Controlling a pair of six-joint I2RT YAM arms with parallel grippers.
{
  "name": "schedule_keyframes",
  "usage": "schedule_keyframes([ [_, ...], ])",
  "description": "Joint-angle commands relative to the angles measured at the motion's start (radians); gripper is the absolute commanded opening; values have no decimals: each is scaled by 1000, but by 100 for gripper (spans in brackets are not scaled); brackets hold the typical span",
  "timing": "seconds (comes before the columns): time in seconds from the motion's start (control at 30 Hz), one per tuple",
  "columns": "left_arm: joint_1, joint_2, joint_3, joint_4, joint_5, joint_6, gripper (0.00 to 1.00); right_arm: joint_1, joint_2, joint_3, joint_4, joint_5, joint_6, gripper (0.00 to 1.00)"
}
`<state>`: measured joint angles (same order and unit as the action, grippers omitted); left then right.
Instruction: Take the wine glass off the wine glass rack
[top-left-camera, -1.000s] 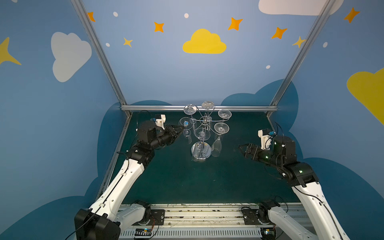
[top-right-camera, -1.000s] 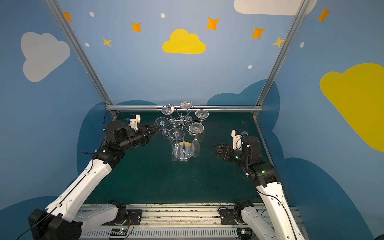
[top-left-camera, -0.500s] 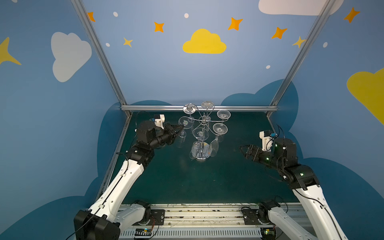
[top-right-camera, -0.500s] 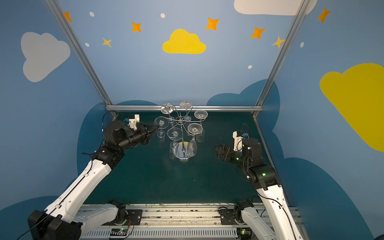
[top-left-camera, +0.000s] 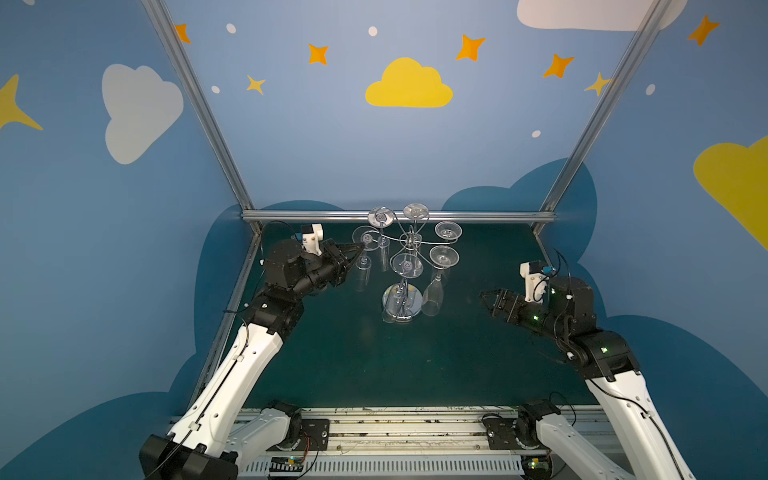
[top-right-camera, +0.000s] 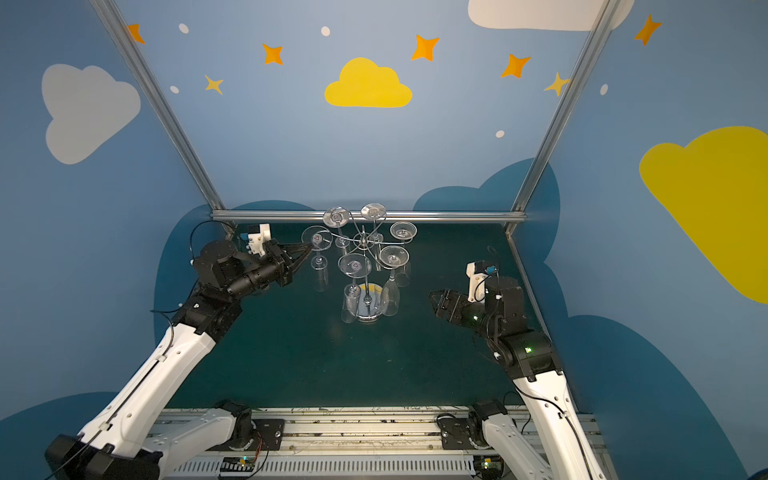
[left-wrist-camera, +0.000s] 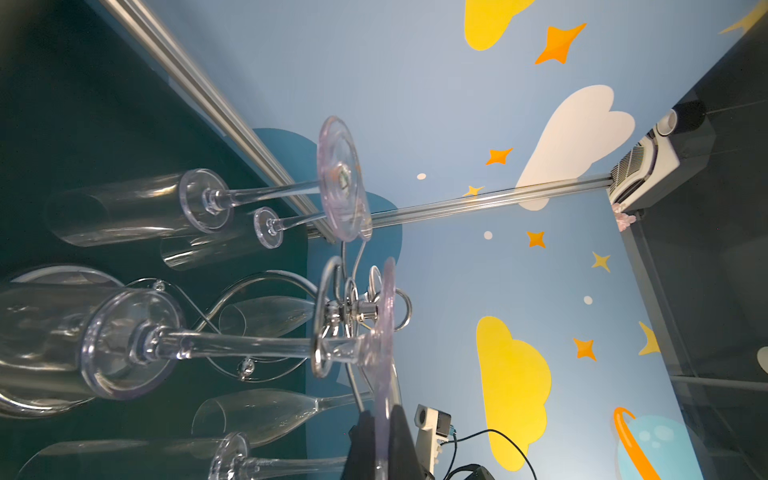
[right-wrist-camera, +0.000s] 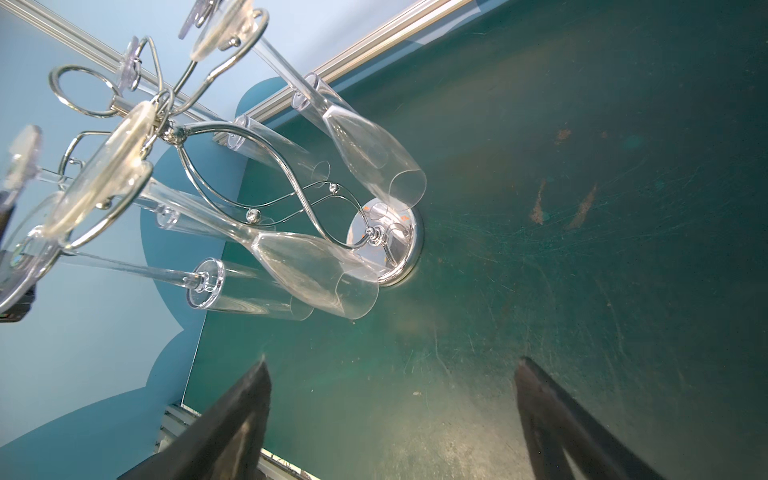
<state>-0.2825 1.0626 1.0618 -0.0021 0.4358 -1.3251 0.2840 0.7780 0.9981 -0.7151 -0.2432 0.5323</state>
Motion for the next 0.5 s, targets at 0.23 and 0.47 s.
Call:
schedule_keyframes([
  [0.23,0,37,84,43,-10,13,3,3,-16,-11,6,10,20,90],
  [0.47,0,94,122,57,29,12,3,4,-25,-12,1,15,13,90],
])
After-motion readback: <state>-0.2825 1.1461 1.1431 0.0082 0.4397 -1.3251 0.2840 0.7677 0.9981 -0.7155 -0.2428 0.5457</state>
